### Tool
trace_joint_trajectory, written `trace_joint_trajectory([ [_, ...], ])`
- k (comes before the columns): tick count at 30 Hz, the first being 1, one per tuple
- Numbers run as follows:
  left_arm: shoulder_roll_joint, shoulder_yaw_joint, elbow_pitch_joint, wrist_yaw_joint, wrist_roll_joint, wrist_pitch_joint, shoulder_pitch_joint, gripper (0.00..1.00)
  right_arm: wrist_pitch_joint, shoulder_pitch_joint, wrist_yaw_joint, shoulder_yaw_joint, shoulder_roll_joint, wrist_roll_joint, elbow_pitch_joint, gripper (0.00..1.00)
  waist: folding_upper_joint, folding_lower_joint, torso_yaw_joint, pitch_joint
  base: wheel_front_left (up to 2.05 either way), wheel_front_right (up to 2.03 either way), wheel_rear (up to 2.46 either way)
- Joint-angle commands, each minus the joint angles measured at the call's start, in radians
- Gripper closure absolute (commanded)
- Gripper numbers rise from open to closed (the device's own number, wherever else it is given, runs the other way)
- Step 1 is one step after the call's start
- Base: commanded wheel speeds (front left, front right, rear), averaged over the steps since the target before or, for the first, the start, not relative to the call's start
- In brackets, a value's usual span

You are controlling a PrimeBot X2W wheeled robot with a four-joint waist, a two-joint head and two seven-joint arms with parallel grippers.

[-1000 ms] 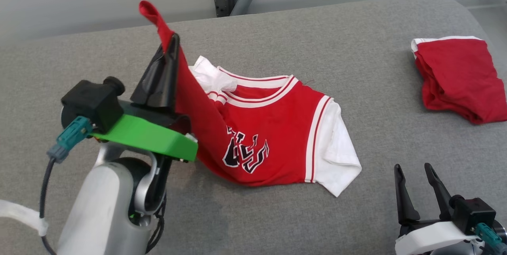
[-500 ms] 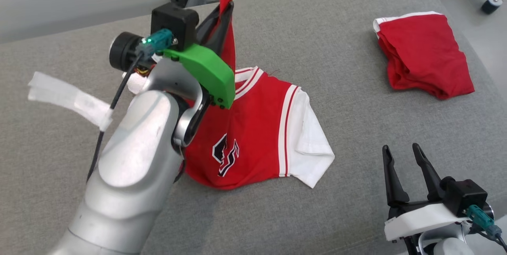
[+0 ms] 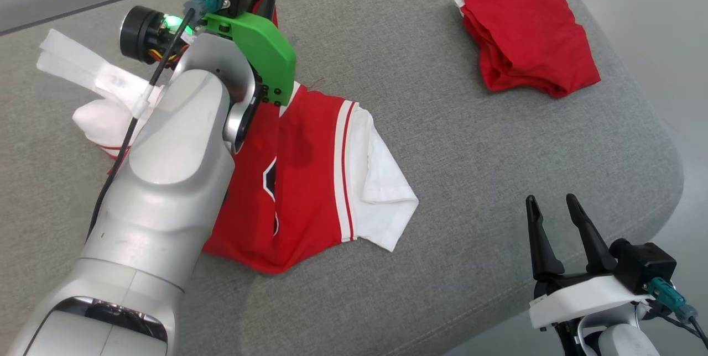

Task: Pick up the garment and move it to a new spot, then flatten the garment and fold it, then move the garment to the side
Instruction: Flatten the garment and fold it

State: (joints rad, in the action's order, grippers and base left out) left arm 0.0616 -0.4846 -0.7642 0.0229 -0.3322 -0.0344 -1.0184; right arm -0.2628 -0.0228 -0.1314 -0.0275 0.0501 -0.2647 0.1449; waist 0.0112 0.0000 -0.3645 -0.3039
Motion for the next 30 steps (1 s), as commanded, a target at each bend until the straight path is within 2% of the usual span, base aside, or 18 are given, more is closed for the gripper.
trace_joint_trajectory([
  [1,0.002,-0.004,-0.048,0.019,-0.014,0.018,-0.012,1.00,-0.003,-0.005,0.002,-0.001,0.001,-0.008,0.001,0.00,-0.0112,0.0000,-0.033,-0.024,0.00,0.00,0.00],
  [6,-0.004,-0.022,-0.118,0.057,-0.049,0.028,-0.008,1.00,-0.003,-0.010,0.001,0.009,0.001,0.000,0.002,0.00,-0.0112,0.0000,-0.021,-0.025,0.00,0.00,0.00],
  [7,-0.006,-0.031,-0.127,0.064,-0.058,0.027,-0.013,0.69,-0.003,-0.012,0.001,0.009,0.001,0.004,0.001,0.00,-0.0112,0.0000,-0.014,-0.025,0.00,0.00,0.00],
  [8,-0.007,-0.039,-0.133,0.070,-0.072,0.025,-0.016,0.20,-0.003,-0.014,0.001,0.009,0.001,0.007,0.001,0.00,-0.0112,0.0000,-0.008,-0.025,0.00,0.00,0.00],
  [9,-0.008,-0.050,-0.136,0.076,-0.082,0.020,-0.018,0.00,-0.003,-0.015,0.002,0.011,0.002,0.011,0.000,0.00,-0.0112,0.0000,-0.002,-0.024,0.00,0.00,0.00],
  [15,-0.009,-0.157,0.000,0.100,-0.184,0.000,0.028,0.00,-0.003,-0.002,0.002,0.039,0.002,0.031,-0.003,0.00,-0.0112,0.0000,0.042,-0.002,0.00,0.00,0.00],
  [19,0.007,-0.181,0.122,0.102,-0.210,-0.025,0.081,0.00,-0.003,0.019,0.002,0.054,0.002,0.045,-0.005,0.00,-0.0112,0.0000,0.076,0.016,0.00,0.00,0.00],
  [25,0.141,-0.159,0.339,0.030,-0.230,-0.083,0.260,0.00,-0.003,0.041,0.002,0.071,0.002,0.057,-0.012,0.00,-0.0112,0.0000,0.121,0.037,0.00,0.00,0.00],
  [30,0.258,-0.126,0.468,-0.024,-0.270,-0.153,0.416,0.00,-0.003,0.046,0.001,0.076,0.002,0.069,-0.015,0.00,-0.0112,0.0000,0.153,0.039,0.00,0.00,0.00],
])
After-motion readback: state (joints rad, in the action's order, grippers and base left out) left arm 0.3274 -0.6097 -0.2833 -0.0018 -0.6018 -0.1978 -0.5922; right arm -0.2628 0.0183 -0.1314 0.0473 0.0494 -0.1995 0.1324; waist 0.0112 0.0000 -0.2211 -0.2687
